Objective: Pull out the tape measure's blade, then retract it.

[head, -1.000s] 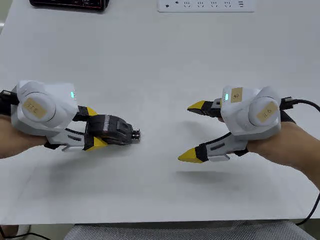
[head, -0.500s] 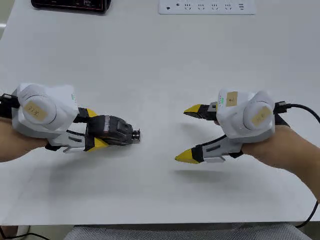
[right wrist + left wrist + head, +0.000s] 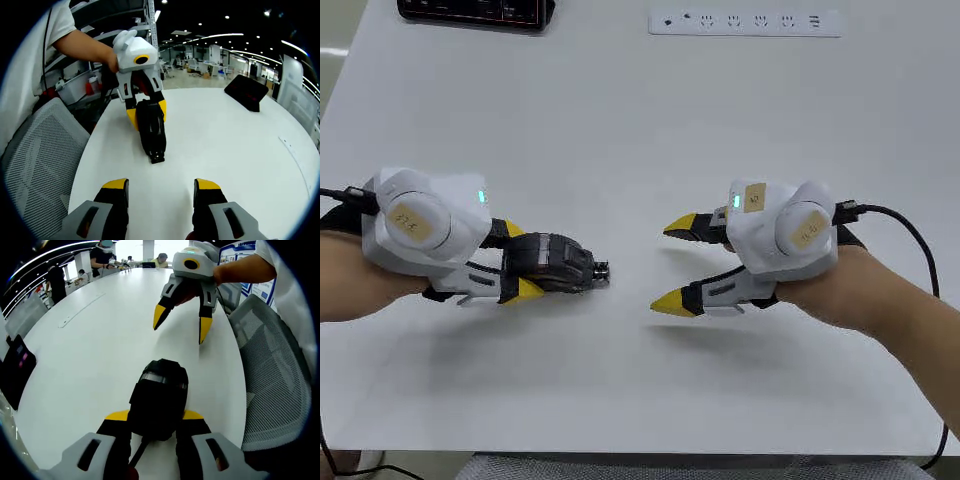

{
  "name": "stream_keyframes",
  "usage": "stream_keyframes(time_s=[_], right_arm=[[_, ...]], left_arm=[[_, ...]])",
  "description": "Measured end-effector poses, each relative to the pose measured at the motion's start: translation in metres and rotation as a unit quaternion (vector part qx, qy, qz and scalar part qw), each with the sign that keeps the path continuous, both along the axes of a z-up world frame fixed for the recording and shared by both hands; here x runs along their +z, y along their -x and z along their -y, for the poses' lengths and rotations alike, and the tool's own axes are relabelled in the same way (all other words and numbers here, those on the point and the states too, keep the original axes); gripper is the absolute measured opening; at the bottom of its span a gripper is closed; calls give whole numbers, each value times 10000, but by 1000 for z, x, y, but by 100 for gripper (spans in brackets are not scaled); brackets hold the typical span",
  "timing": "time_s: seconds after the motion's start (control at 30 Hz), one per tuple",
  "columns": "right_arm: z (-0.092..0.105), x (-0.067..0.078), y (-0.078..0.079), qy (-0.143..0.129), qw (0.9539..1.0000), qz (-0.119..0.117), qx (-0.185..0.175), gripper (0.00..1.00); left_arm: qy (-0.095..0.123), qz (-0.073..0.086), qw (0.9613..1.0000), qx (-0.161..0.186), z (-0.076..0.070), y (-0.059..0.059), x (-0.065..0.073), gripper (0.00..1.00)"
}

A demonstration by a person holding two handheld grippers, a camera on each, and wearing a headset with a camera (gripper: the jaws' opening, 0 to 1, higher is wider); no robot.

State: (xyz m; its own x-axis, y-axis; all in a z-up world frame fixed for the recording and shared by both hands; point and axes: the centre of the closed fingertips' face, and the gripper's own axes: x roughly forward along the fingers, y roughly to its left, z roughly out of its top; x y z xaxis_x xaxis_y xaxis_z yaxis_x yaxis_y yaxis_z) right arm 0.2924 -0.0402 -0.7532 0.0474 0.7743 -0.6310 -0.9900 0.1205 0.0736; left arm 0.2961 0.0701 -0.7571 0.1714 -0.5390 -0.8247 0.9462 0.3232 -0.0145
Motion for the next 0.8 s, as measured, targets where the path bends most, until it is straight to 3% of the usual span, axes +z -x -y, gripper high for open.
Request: stream_keyframes(time_s=[0.8], right_arm=[[-41, -14, 1, -258, 9988, -33, 415, 29]], left_arm=[[-70, -116, 9999, -33, -1, 0, -2, 29]])
